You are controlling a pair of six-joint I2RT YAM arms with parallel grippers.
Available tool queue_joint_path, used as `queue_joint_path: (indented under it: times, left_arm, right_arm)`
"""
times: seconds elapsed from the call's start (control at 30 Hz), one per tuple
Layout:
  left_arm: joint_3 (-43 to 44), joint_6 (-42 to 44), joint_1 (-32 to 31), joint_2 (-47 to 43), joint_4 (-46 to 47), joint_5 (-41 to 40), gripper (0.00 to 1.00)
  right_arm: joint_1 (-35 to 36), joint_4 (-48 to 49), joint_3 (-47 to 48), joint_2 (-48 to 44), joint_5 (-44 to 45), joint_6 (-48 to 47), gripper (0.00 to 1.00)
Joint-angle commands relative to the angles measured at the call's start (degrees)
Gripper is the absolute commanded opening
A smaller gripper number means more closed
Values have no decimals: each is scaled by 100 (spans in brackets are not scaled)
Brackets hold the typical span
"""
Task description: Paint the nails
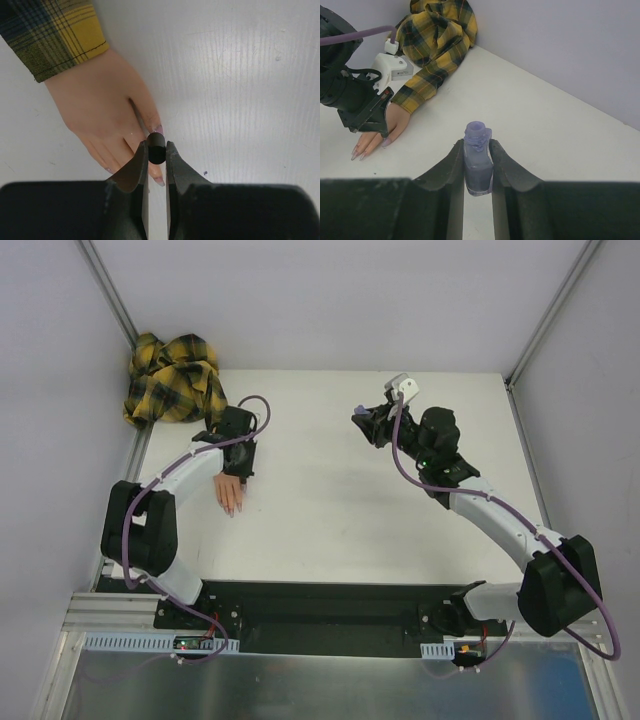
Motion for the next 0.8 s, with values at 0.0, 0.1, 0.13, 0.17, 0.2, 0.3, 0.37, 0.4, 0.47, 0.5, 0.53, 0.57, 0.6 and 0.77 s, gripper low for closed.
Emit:
queue_joint_path:
  times: [0.0, 0.1, 0.13, 0.17, 0.2, 0.3, 0.37, 0.4, 0.47, 0.5, 0.53, 0.57, 0.6, 0.77]
  left_arm:
    - [67, -135, -10, -488, -77, -17, 0]
    - [23, -144, -62, -594, -68, -26, 0]
    - [6, -144, -80, -612, -77, -26, 0]
    - [6, -152, -97, -638, -77, -34, 0]
    - [-3, -153, -115, -673, -77, -61, 0]
    - [-30, -153, -168, -665, -77, -52, 0]
    - [-30, -153, -168, -595, -77, -52, 0]
    - [-21, -144, -168, -490, -77, -35, 0]
    - [32, -135, -168, -340, -77, 44, 0]
    - [58, -135, -168, -278, -86, 53, 0]
    - [128, -100, -168, -226, -77, 27, 0]
    - [163, -74, -159, -112, -77, 1, 0]
    - [207, -21, -142, -59, -86, -26, 0]
    - [173, -3, -98, 21, -95, -35, 0]
  right_arm:
    - [45, 406, 283, 32, -140, 68, 0]
    - [36, 406, 300, 58, -148, 68, 0]
    - [45, 380, 318, 67, -157, 76, 0]
    - [45, 380, 326, 85, -157, 68, 0]
    - [45, 380, 335, 85, -166, 76, 0]
    - [54, 362, 344, 102, -166, 68, 0]
    - [54, 362, 344, 102, -166, 68, 0]
    - [63, 362, 344, 94, -157, 68, 0]
    - [54, 353, 335, 85, -149, 50, 0]
    - [54, 345, 335, 76, -131, 41, 0]
    - [63, 336, 335, 76, -122, 41, 0]
    - [54, 336, 327, 67, -122, 33, 0]
    - [63, 336, 326, 67, -113, 32, 0]
    - [54, 327, 318, 50, -96, 15, 0]
